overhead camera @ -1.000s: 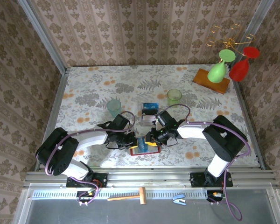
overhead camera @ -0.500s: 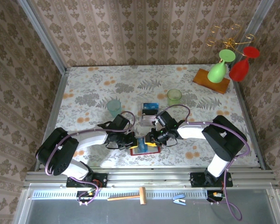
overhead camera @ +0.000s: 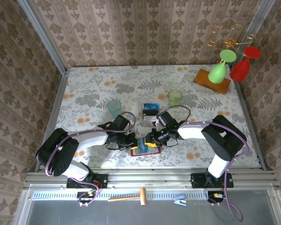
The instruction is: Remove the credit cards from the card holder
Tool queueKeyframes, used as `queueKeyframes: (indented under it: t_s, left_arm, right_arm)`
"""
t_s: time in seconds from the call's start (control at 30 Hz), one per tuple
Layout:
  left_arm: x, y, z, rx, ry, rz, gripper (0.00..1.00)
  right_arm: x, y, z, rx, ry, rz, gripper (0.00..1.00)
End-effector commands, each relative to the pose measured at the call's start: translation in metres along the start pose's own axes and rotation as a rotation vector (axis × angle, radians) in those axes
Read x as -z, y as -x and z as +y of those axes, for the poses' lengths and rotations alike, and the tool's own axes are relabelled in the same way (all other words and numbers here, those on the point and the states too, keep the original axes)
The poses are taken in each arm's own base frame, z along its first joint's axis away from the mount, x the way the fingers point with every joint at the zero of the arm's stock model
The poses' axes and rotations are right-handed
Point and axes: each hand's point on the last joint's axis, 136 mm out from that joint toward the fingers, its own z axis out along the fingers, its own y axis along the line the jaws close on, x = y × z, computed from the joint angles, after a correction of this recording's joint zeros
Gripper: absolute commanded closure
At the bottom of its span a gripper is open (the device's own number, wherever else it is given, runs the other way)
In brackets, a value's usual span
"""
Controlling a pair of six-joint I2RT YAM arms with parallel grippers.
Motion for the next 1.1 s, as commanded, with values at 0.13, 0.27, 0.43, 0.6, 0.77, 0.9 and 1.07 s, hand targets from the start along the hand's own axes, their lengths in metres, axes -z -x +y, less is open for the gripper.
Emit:
queueKeyframes:
  t_s: [0.13, 0.27, 0.43, 0.6, 0.77, 0.9, 1.07]
  left_arm:
    - [-0.004, -0.01, 0.021, 0.033, 0.073, 0.039, 0.96]
    - [-0.005, -0.01, 0.022, 0.035, 0.073, 0.042, 0.96]
    - [-0.004, -0.011, 0.022, 0.033, 0.073, 0.04, 0.96]
    - [-0.004, -0.011, 0.021, 0.034, 0.071, 0.043, 0.96]
    - [-0.004, -0.011, 0.021, 0.033, 0.072, 0.042, 0.96]
    - [-0.004, -0.011, 0.022, 0.035, 0.073, 0.042, 0.96]
    - [-0.004, -0.012, 0.022, 0.035, 0.072, 0.043, 0.96]
  right_arm:
    - [-0.002, -0.007, -0.012, 0.029, -0.077, 0.024, 0.72]
    - [-0.004, -0.01, -0.012, 0.066, -0.1, 0.044, 0.71]
    - [-0.005, -0.012, -0.008, 0.092, -0.103, 0.041, 0.71]
    - [-0.006, -0.014, -0.003, 0.124, -0.106, 0.046, 0.71]
    - [-0.005, -0.015, 0.002, 0.131, -0.094, 0.043, 0.71]
    - [-0.001, -0.014, 0.01, 0.131, -0.065, 0.023, 0.73]
    - [0.002, -0.012, 0.012, 0.128, -0.061, 0.004, 0.77]
